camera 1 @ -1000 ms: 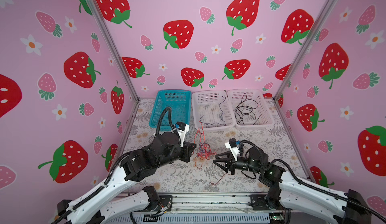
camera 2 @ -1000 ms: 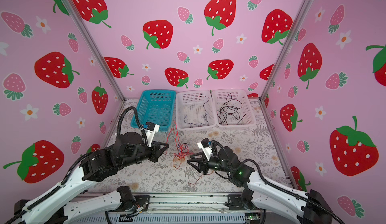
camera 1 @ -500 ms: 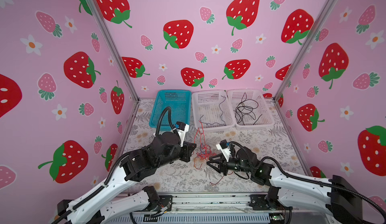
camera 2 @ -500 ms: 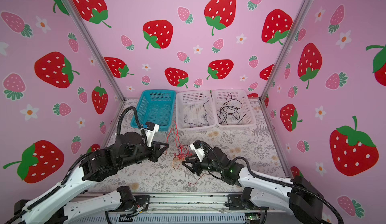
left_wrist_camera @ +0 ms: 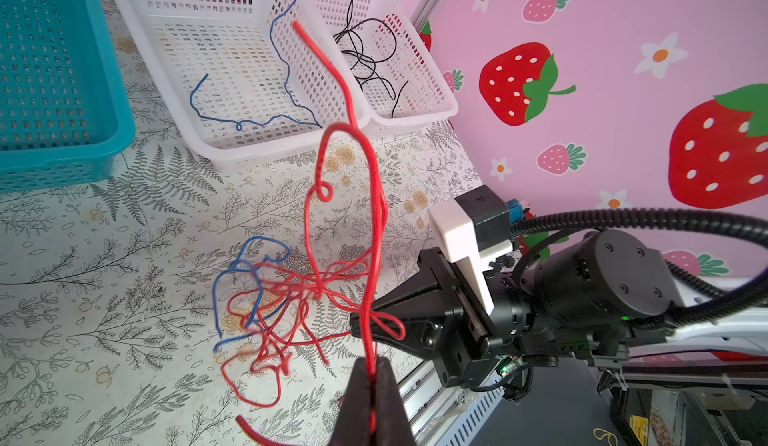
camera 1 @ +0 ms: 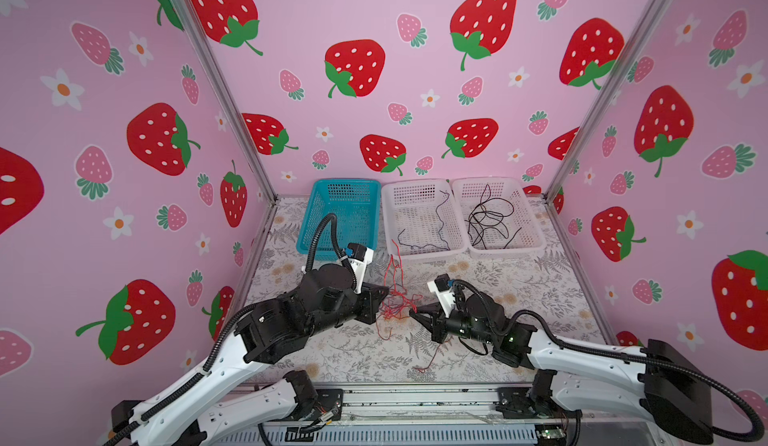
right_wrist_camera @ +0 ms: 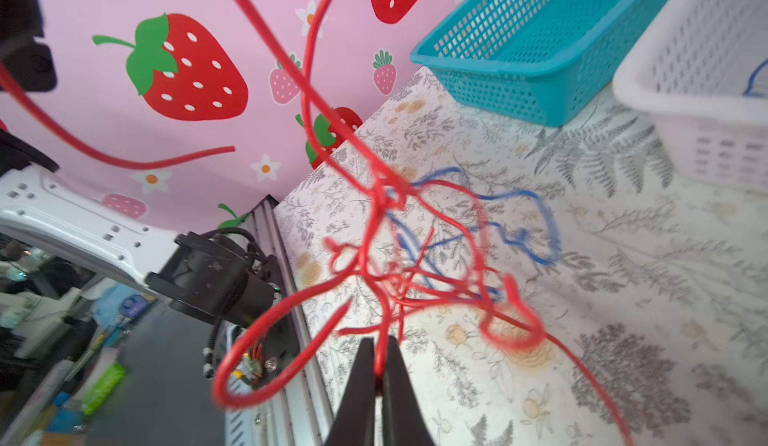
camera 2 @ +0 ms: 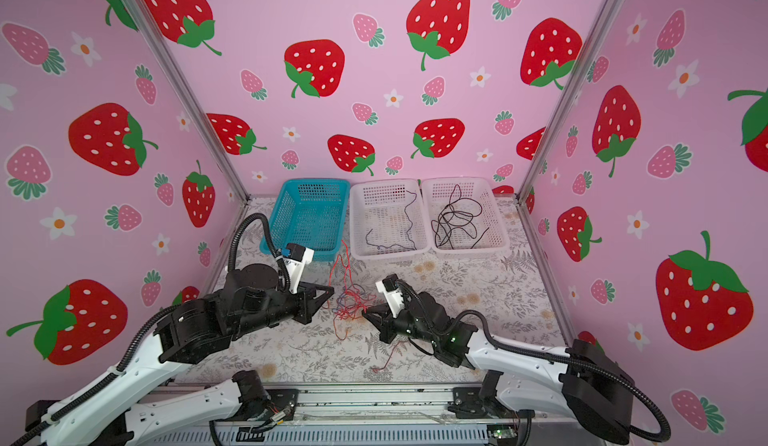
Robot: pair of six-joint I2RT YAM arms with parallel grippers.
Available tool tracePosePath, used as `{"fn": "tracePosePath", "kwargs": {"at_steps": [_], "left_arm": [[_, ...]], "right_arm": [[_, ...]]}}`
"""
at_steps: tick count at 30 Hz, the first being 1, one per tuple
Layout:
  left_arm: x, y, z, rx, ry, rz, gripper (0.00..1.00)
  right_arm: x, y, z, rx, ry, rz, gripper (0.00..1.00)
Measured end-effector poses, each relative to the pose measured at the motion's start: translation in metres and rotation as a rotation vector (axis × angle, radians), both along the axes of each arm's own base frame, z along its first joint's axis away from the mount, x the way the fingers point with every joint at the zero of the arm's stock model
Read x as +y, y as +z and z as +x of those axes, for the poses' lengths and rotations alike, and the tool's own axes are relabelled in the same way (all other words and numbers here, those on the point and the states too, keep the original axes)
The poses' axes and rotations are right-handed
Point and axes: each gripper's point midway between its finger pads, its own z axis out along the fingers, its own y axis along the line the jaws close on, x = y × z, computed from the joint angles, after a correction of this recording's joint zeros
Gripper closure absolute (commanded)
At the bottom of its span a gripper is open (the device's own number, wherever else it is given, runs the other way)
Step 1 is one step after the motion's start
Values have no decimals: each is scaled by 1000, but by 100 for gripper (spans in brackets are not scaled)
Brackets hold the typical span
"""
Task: Untangle the cables
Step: 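Lift the red wire with both grippers, drawing the strands apart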
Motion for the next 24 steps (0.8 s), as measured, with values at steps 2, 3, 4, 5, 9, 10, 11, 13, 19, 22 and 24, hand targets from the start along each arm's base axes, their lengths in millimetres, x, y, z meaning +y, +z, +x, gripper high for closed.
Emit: {"fn": "tracePosePath", "kwargs": {"at_steps": [2, 3, 4, 5, 9, 10, 11, 13, 19, 22, 24], "left_arm": [[4, 1, -1, -4, 8, -1, 100], [7, 1, -1, -6, 15, 1, 100], [11, 1, -1, -6, 24, 5, 100], [15, 1, -1, -6, 33, 10, 100], [33, -1, -1, -1, 71, 41, 100], [39, 0, -1, 2, 81, 52, 100], [44, 0, -1, 3, 91, 61, 100], [55, 1, -1, 6, 114, 86, 100], [86, 7, -4, 5, 176, 148, 100], [95, 3, -6, 23, 185, 187, 100], [102, 0, -4, 36, 206, 218, 100]], "right_arm": [[-2, 2, 2, -7, -17, 2, 100], [-4, 3, 3, -11, -26, 6, 100], [-6, 4, 4, -16, -37, 8, 100], [-8, 5, 5, -21, -47, 10, 100], [-18, 2, 10, -30, -94, 2, 100], [-21, 2, 11, -33, -106, 0, 100], [-23, 1, 12, -35, -115, -1, 100], [-28, 1, 14, -39, -137, -4, 100], [-51, -7, 19, -35, -212, -22, 100], [-66, -11, 24, -19, -258, -21, 100], [-77, -14, 30, -6, -296, -24, 100]]}}
